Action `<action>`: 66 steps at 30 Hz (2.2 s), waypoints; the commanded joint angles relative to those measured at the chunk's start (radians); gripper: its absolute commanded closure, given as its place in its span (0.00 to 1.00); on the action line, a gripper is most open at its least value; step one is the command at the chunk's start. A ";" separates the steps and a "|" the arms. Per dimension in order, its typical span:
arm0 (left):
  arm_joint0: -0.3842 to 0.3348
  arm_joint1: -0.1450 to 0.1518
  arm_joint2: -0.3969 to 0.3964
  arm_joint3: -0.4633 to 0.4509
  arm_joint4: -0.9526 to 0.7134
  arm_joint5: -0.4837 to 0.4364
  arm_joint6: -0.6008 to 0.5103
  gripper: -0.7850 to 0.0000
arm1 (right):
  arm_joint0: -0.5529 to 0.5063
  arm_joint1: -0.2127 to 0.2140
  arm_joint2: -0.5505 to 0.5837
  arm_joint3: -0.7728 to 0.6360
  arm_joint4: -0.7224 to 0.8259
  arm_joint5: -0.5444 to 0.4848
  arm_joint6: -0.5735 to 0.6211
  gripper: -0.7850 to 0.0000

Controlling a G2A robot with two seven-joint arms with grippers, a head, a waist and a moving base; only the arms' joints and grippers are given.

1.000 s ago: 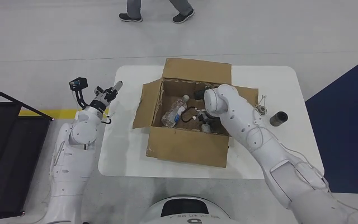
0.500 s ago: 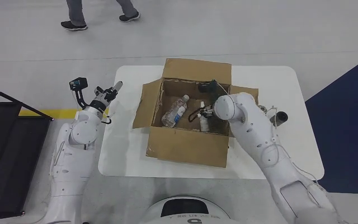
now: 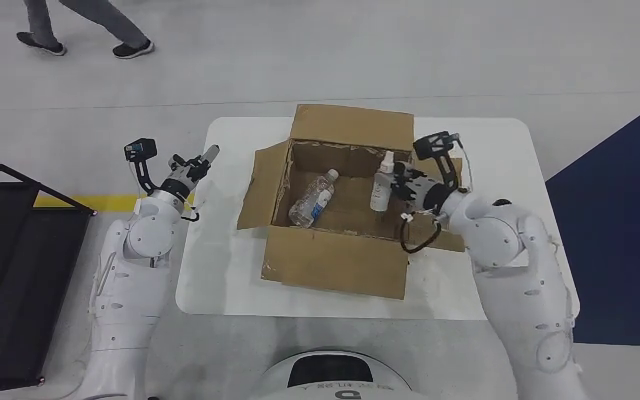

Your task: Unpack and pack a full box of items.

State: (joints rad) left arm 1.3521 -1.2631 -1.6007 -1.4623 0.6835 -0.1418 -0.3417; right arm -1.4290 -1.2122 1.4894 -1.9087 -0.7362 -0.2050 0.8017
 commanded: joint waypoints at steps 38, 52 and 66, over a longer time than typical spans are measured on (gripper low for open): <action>0.000 0.000 0.000 0.000 0.000 0.000 0.000 0.00 | -0.269 0.041 0.444 0.223 0.337 -0.448 -0.348 1.00; 0.000 0.000 0.000 0.000 0.000 0.000 0.000 0.00 | -0.182 0.113 0.585 0.625 0.521 -0.531 -0.025 1.00; 0.000 0.000 0.000 0.000 0.000 0.000 0.000 0.00 | -0.104 0.158 0.617 0.803 0.428 -0.334 0.019 1.00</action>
State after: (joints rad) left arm 1.3521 -1.2631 -1.6007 -1.4623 0.6835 -0.1418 -0.3417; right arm -1.5383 -1.0552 2.1140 -1.1070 -0.2997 -0.5464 0.8217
